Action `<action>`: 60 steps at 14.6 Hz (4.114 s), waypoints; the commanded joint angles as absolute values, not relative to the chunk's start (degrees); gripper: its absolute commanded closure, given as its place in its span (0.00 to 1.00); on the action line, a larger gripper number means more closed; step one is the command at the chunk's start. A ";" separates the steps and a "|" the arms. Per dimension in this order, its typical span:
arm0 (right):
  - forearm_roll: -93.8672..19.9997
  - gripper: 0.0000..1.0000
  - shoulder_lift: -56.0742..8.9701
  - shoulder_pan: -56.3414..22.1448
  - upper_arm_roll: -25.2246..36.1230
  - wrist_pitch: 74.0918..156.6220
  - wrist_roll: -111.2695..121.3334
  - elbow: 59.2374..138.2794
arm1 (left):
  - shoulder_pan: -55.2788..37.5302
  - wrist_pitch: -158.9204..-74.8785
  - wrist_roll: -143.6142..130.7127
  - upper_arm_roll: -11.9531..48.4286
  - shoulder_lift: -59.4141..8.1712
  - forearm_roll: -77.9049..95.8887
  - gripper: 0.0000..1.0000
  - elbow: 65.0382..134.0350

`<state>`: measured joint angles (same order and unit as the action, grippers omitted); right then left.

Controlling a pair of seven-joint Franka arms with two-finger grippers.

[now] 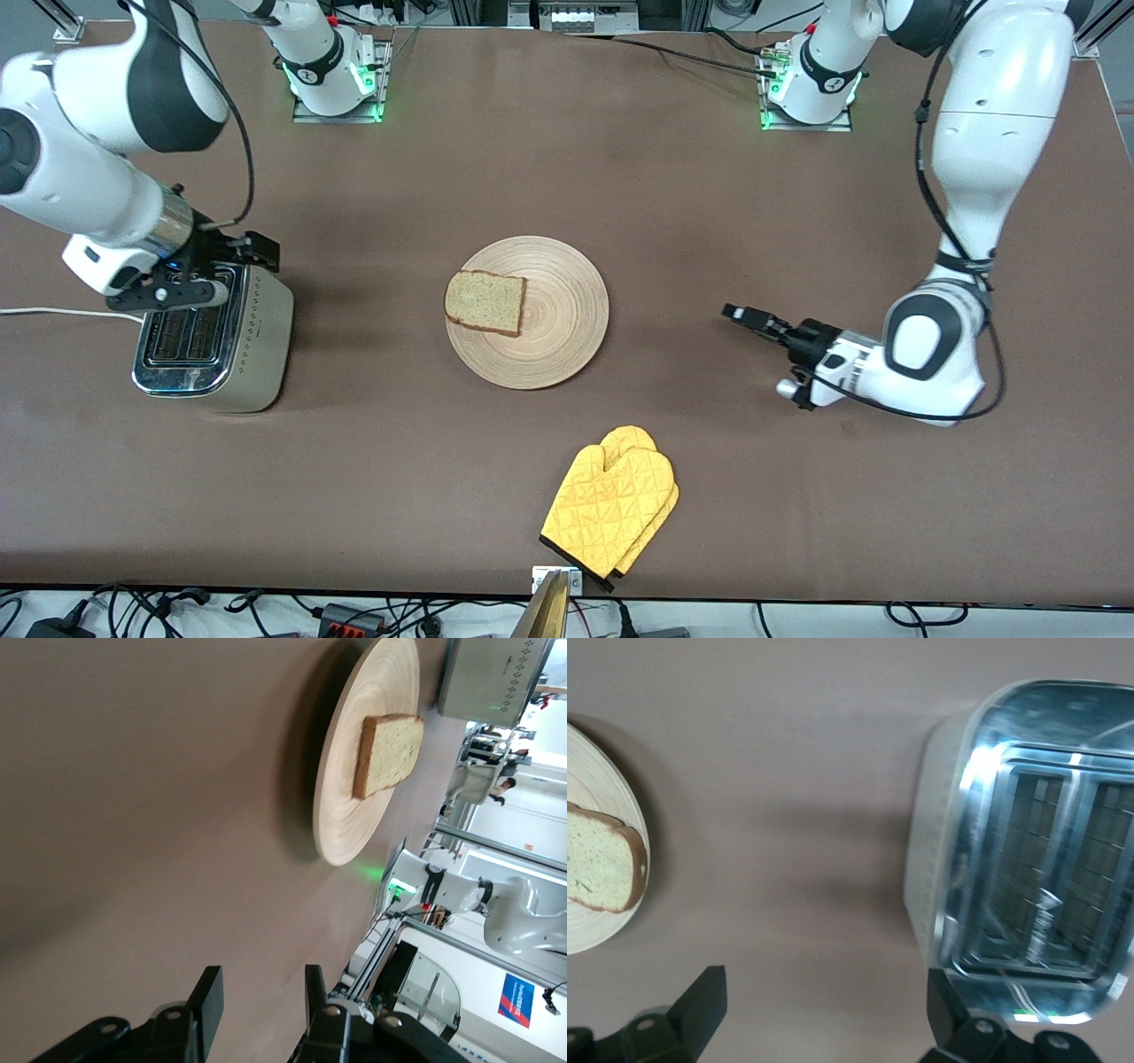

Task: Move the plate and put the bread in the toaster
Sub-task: 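Release the plate with the left gripper while the right gripper reaches the bread, then grasp the bread slice with the right gripper and lift it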

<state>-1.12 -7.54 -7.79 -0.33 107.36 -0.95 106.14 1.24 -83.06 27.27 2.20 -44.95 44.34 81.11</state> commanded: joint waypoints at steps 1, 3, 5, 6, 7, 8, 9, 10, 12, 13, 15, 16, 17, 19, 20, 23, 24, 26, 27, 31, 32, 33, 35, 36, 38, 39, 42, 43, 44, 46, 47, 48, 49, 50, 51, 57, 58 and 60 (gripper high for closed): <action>-4.21 0.00 -10.10 -12.55 -0.26 110.03 -5.69 106.26 | 5.17 -74.39 22.95 2.64 -44.39 36.86 0.56 74.55; -4.83 0.00 -12.99 -16.76 -0.26 112.66 -10.61 106.35 | 5.89 -69.81 21.71 2.55 -43.34 30.18 0.54 69.11; -6.66 0.00 -16.59 -20.11 -0.26 117.13 -14.66 106.35 | 6.33 -67.77 21.53 2.55 -41.94 22.71 0.53 65.23; -7.64 0.00 -18.09 -21.43 -0.26 119.68 -15.81 106.52 | 6.24 -67.24 21.45 2.55 -40.36 18.85 0.53 64.26; -7.73 0.00 -19.85 -23.01 -0.26 122.23 -17.04 106.61 | 6.15 -67.24 21.45 2.55 -38.60 15.85 0.53 63.99; -7.73 0.00 -21.43 -24.07 -0.26 123.91 -18.96 106.52 | 6.07 -67.32 21.88 2.72 -37.02 12.78 0.48 63.90; -7.82 0.00 -23.10 -25.13 -0.26 125.58 -20.81 106.52 | 5.89 -67.15 21.97 3.07 -36.13 10.22 0.46 63.90; -7.82 0.00 -24.33 -25.75 -0.26 127.16 -21.70 106.61 | 5.63 -67.41 21.54 3.25 -35.34 8.11 0.37 63.98; -8.69 0.00 -26.27 -25.93 -0.26 128.23 -22.15 106.52 | 5.62 -67.41 21.53 3.17 -34.46 6.68 0.02 63.98; -10.18 0.00 -26.80 -26.10 -0.26 128.32 -22.15 106.52 | 5.80 -67.41 21.53 2.82 -34.45 6.68 0.01 63.90; -13.08 0.06 -27.42 -26.10 -0.26 127.88 -22.24 106.52 | 6.24 -67.41 21.97 2.72 -33.84 6.59 0.00 63.90; -13.53 0.07 -27.68 -26.10 -0.26 127.79 -22.41 106.52 | 6.24 -67.41 21.97 2.64 -32.01 6.59 0.00 63.90; -13.54 0.09 -28.21 -26.19 -0.26 127.71 -24.07 106.52 | 6.24 -67.50 21.97 2.29 -30.43 5.55 0.00 63.90; -13.54 0.13 -29.00 -28.29 -0.26 128.23 -27.41 106.44 | 5.54 -67.15 21.97 2.81 -29.36 0.64 0.00 63.81; -13.54 0.16 -29.00 -29.08 -0.18 128.32 -27.77 106.35 | 5.45 -67.24 21.97 2.90 -28.57 -0.95 0.00 62.94; -13.36 0.21 -29.53 -28.30 -0.09 128.23 -27.25 106.35 | 4.66 -67.41 21.88 3.16 -27.86 -5.88 0.00 60.12; -13.36 0.22 -29.79 -28.30 0.09 128.15 -26.99 106.35 | 4.83 -67.59 21.45 3.16 -27.86 -5.80 0.00 59.94; -13.36 0.25 -29.79 -28.30 0.09 127.88 -26.98 106.35 | 4.75 -67.68 21.27 3.08 -26.20 -5.27 0.00 60.12; -13.36 0.26 -29.79 -28.30 0.09 127.71 -27.07 106.35 | 4.75 -67.85 20.66 3.08 -25.23 -5.10 0.00 60.47; -13.36 0.40 -29.53 -28.21 0.09 126.04 -27.60 106.35 | 7.03 -69.16 12.40 3.16 -21.19 -1.58 0.00 65.99; -13.36 0.41 -29.36 -28.04 0.17 125.08 -27.42 106.26 | 6.68 -70.30 11.35 3.16 -19.18 -1.84 0.00 68.53; -13.36 0.41 -29.36 -27.78 0.26 124.46 -26.99 106.17 | 6.77 -71.79 10.55 3.16 -17.68 -1.93 0.00 70.99; -13.36 0.41 -29.53 -27.60 0.35 124.37 -26.63 106.17 | 7.12 -75.39 10.37 3.16 -13.73 -1.93 0.00 76.87; -13.36 0.44 -29.62 -27.51 0.35 124.37 -26.63 106.08 | 7.21 -77.41 10.37 3.16 -11.54 -1.93 0.00 79.95; -13.36 0.53 -29.62 -27.51 0.35 124.37 -26.72 106.00 | 7.21 -79.44 9.76 3.16 -8.10 -1.93 0.00 84.10; -13.36 0.60 -29.62 -27.42 0.35 124.37 -26.63 106.00 | 7.21 -79.63 8.28 3.16 -7.39 -1.93 0.00 84.89; -13.27 0.78 -29.62 -27.33 0.35 124.37 -26.46 105.91 | 7.29 -84.78 1.94 3.25 -3.71 -1.93 0.00 90.41; -13.10 0.84 -29.62 -27.42 0.35 124.37 -26.46 105.91 | 7.38 -88.82 1.85 3.25 -1.26 -1.85 0.00 94.53; -12.92 0.92 -29.62 -27.33 0.35 124.37 -26.37 105.82 | 7.47 -92.60 1.85 3.16 1.29 -1.41 0.00 98.92; -12.83 1.00 -29.36 -27.33 0.44 124.37 -26.37 105.82 | 6.69 -95.36 1.93 3.34 4.03 -0.97 0.00 101.86; -12.75 1.00 -29.18 -27.33 0.44 124.37 -26.11 105.73 | 6.24 -95.45 1.85 4.47 4.04 -0.71 0.00 101.52; -12.74 1.00 -28.74 -27.33 0.44 124.37 -25.76 105.73 | 6.24 -95.80 1.76 5.27 3.87 -0.27 0.00 101.17; -12.66 1.00 -27.87 -27.33 0.44 124.28 -25.66 105.56 | 6.15 -95.80 1.76 5.36 3.78 0.43 0.00 100.55; -12.40 1.00 -27.25 -27.33 0.70 123.84 -25.32 104.77 | 6.07 -95.89 1.76 5.45 3.78 0.44 0.00 100.55; -12.31 1.00 -26.38 -27.42 1.49 121.92 -25.14 103.90 | 5.98 -95.89 1.76 5.54 3.61 0.70 0.00 100.46; -2.31 1.00 -23.82 -27.42 5.71 95.49 -22.95 87.74 | 6.15 -94.93 1.76 5.45 3.34 3.78 0.00 100.46; 0.06 1.00 -23.56 -27.33 6.41 92.40 -21.72 85.37 | 6.24 -94.75 1.84 5.45 3.25 3.78 0.00 100.37; 5.16 1.00 -23.12 -27.42 8.17 84.86 -16.64 81.49 | 6.68 -94.40 1.93 5.36 3.34 3.78 0.00 100.46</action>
